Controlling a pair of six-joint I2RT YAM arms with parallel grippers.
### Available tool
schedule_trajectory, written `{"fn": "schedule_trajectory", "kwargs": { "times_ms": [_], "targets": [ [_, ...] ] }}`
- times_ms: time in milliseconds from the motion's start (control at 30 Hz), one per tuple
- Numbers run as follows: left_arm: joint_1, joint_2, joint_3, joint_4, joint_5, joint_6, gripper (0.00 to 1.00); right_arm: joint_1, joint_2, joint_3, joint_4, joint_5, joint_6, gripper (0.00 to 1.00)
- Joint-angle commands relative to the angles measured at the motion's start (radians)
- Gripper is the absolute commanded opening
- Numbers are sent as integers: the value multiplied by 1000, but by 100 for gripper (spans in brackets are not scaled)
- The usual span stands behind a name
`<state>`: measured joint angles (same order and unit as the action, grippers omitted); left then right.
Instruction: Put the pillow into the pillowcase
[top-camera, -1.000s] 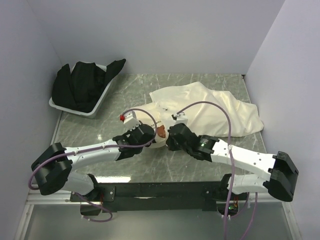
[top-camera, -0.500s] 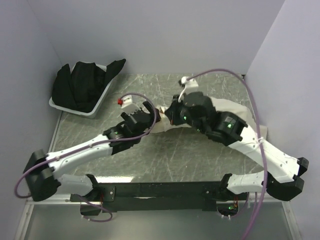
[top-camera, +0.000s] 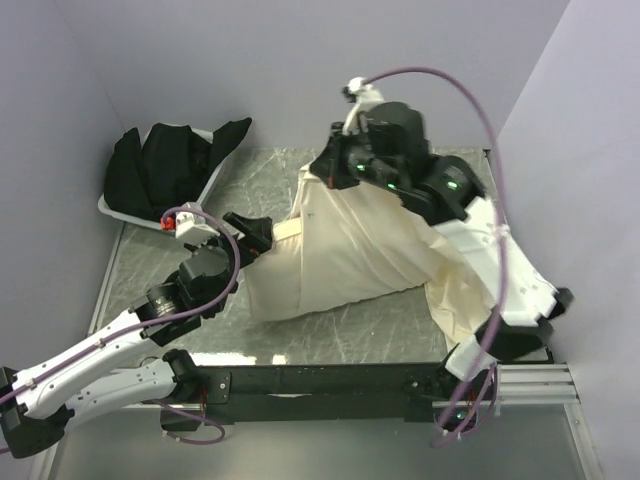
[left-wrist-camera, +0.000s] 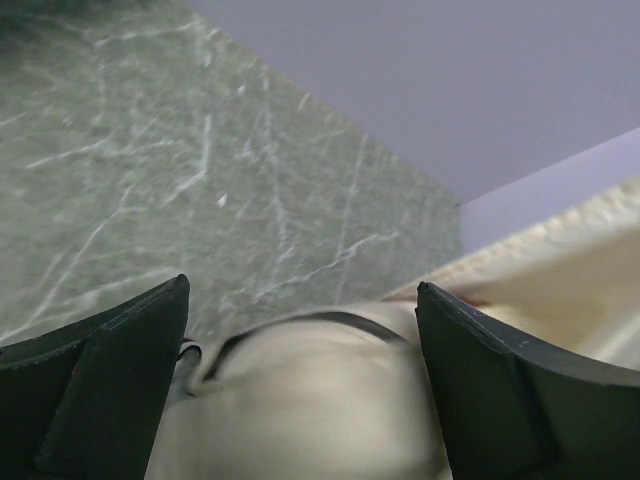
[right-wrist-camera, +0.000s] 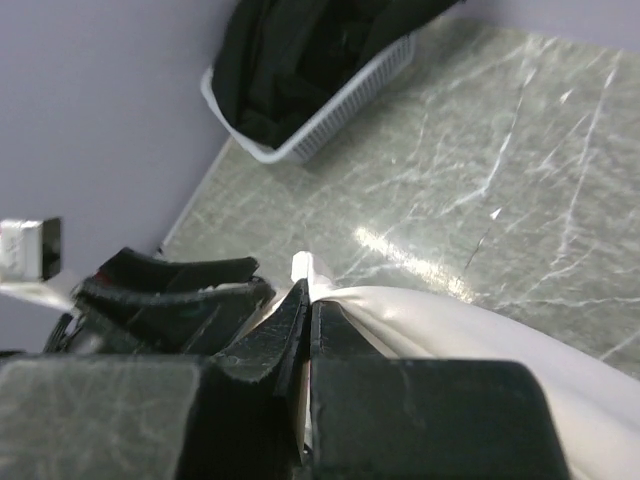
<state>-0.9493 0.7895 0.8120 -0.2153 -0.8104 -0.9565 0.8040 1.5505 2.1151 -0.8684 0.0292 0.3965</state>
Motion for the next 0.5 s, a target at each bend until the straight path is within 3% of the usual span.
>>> {"fn": "schedule_trajectory", "kwargs": {
  "times_ms": [0,133,333,400,467],
  "targets": [
    [1,-15,-54,-127,13,-54,99,-25,130,-36,182,-127,-10,0],
    [23,-36,-51,-167,5,-68,99,-23,308,-93,259,-150,11,0],
    [121,-21,44,-265,56,-53,99,-20,448,20,246,-100,22,0],
    [132,-7,64,-337,28,-92,99,-22,465,55,223,-77,18,6],
    [151,-7,59,-352,39,-88,99,-20,484,94,200,-54,10,18]
  ]
}}
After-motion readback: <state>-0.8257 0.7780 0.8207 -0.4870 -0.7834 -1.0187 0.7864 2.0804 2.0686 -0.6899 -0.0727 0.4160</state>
